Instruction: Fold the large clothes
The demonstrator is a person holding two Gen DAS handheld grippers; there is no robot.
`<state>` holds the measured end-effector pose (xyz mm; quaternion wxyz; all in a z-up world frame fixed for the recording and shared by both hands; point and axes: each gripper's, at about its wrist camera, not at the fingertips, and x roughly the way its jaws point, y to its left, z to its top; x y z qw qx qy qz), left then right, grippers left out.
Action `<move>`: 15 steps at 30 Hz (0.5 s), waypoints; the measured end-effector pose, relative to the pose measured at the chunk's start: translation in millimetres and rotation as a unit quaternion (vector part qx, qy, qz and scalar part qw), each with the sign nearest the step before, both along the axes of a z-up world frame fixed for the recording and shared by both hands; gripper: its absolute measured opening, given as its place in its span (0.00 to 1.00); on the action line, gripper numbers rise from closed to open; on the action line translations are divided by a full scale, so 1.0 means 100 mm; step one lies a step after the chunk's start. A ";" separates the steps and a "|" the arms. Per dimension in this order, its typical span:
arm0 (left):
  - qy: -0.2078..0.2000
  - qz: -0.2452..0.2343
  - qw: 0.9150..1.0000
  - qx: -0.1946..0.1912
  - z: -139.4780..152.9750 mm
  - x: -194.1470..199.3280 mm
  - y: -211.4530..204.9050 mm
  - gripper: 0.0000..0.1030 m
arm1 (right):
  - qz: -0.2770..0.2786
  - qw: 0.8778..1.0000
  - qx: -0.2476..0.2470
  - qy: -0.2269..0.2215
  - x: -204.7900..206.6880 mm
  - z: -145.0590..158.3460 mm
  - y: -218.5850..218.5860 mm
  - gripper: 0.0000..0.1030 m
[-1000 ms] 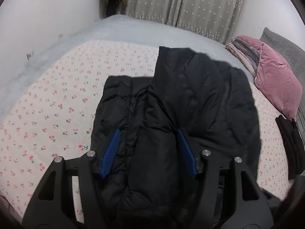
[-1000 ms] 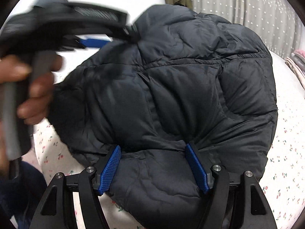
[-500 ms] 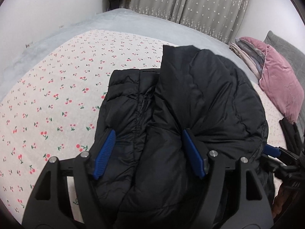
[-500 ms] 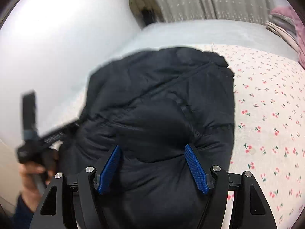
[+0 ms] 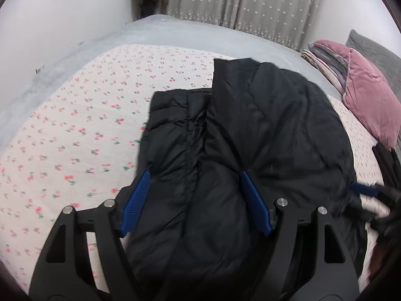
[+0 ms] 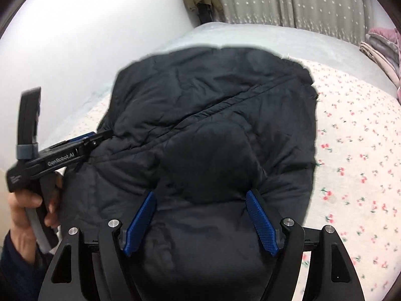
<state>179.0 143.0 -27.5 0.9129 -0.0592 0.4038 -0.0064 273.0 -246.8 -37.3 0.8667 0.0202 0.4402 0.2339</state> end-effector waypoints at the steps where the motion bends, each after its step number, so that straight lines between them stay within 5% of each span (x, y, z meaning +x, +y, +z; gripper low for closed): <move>1: -0.004 -0.003 1.000 0.004 0.04 -0.06 0.04 0.73 | -0.004 1.000 0.012 0.000 -0.04 0.05 -0.08 0.74; 7: 0.001 -0.002 0.999 -0.050 0.11 -0.32 0.40 0.76 | -0.086 0.986 0.137 0.026 -0.11 0.12 -0.83 0.81; 11: 0.059 -0.010 0.992 -0.107 -0.14 -0.24 0.52 0.77 | -0.123 0.950 0.265 0.113 0.04 -0.15 -1.00 0.81; 15: 0.075 -0.010 0.986 -0.147 -0.26 -0.25 0.62 0.81 | -0.134 0.932 0.297 0.158 0.10 -0.36 -0.99 0.81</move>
